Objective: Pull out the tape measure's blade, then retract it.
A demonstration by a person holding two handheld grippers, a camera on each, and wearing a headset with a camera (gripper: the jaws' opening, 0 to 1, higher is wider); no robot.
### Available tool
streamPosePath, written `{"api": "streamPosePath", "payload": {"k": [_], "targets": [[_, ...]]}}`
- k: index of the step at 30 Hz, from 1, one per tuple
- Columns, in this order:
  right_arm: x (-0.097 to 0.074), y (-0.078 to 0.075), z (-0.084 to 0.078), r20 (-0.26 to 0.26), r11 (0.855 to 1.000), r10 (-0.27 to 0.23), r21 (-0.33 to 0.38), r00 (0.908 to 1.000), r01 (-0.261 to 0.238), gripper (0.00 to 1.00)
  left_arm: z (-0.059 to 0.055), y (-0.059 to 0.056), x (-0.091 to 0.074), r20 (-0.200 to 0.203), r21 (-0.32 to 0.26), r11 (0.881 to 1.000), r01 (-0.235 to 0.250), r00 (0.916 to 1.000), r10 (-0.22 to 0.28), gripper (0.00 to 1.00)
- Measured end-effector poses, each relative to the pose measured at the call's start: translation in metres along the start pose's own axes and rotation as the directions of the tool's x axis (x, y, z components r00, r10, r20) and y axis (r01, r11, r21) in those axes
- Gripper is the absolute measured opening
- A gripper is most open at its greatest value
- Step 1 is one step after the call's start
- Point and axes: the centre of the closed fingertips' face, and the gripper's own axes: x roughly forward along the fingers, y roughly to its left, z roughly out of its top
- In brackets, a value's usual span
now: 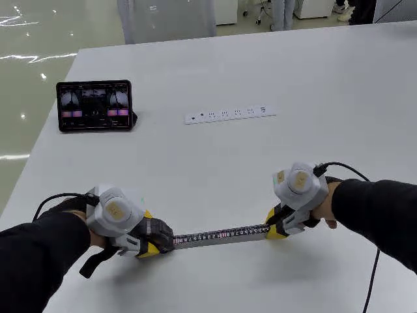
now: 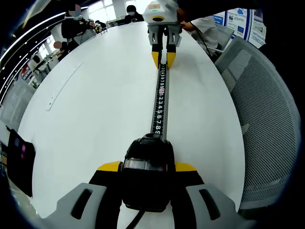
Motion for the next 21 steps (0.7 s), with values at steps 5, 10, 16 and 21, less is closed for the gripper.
{"api": "streamPosePath", "payload": {"k": [5,10,16,21], "targets": [[-0.002,-0.001,-0.003,0.001,1.0,-0.003,0.009,1.0,0.003,0.09,0.0,0.0,0.0,0.0,0.0,1.0,0.0,1.0,0.0,0.35],[-0.004,-0.001,-0.006,-0.001,1.0,-0.003,0.016,1.0,0.003,0.09,0.0,0.0,0.0,-0.001,0.001,1.0,0.001,1.0,-0.001,0.35],[-0.006,-0.002,-0.01,-0.006,1.0,-0.003,0.02,1.0,0.003,0.09,0.001,-0.001,0.0,-0.001,0.001,1.0,0.0,1.0,0.0,0.35],[-0.008,-0.002,-0.012,-0.006,1.0,-0.005,0.023,1.0,0.005,0.09,0.001,0.0,0.0,0.0,0.0,1.0,-0.001,1.0,0.001,0.35]]}}
